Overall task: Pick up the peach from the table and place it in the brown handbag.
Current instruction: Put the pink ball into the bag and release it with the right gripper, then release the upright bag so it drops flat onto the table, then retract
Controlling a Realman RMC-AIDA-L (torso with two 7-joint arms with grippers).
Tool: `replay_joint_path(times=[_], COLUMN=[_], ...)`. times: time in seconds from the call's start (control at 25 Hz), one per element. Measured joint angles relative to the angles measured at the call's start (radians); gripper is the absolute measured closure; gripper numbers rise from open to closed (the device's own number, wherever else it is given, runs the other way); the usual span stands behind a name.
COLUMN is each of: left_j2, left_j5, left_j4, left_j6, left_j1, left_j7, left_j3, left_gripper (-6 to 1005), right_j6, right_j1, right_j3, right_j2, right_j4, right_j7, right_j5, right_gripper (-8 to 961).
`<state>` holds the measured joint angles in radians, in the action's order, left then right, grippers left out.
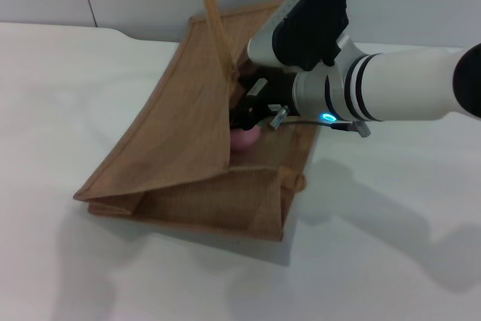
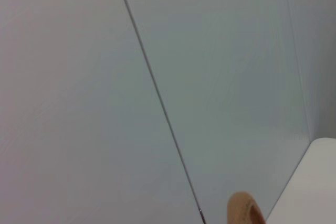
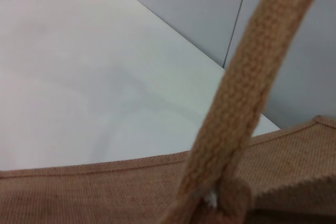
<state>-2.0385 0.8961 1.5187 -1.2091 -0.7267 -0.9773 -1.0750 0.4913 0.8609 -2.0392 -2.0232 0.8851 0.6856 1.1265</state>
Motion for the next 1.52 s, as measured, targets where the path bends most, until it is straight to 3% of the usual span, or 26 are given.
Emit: replay_joint_path(times=[0.28,0.76,1.16,1.32,1.52], left_j2=[0.004,0.004,0.003,0.000,-0.001], left_j5=[-0.004,-0.029,-0.065,-0.063,-0.010], left_j4=[-0.002,-0.039,-0.064,-0.092,-0.125], left_j6=[0.003,0.038,0.097,0.121,0.173], left_j1=[0.037,0.119,0.165,0.171,0.192], left_j7=[-0.006,-0.024,-0.023,-0.023,-0.026], left_j3=[0.013,0.095,0.104,0.111,0.110], left_gripper=[877,867,851,845,837], right_j6=[-0.001,0.105,0.121,0.114,0.002], right_j1=[-0.001,-0.083,-0.119,-0.180,-0.332], right_j3=[0.028,0.360,0.488,0.540,0.532], right_j2=[0.004,0.017,0.016,0.012,0.002], right_j4=[0.000,0.010,0.027,0.109,0.307], right_j7=[-0.001,0.005,-0.011,-0.015,-0.011], right_j5=[-0.008,-0.218,-0.348,-0.387,-0.394], right_gripper=[174,179,181,180,181])
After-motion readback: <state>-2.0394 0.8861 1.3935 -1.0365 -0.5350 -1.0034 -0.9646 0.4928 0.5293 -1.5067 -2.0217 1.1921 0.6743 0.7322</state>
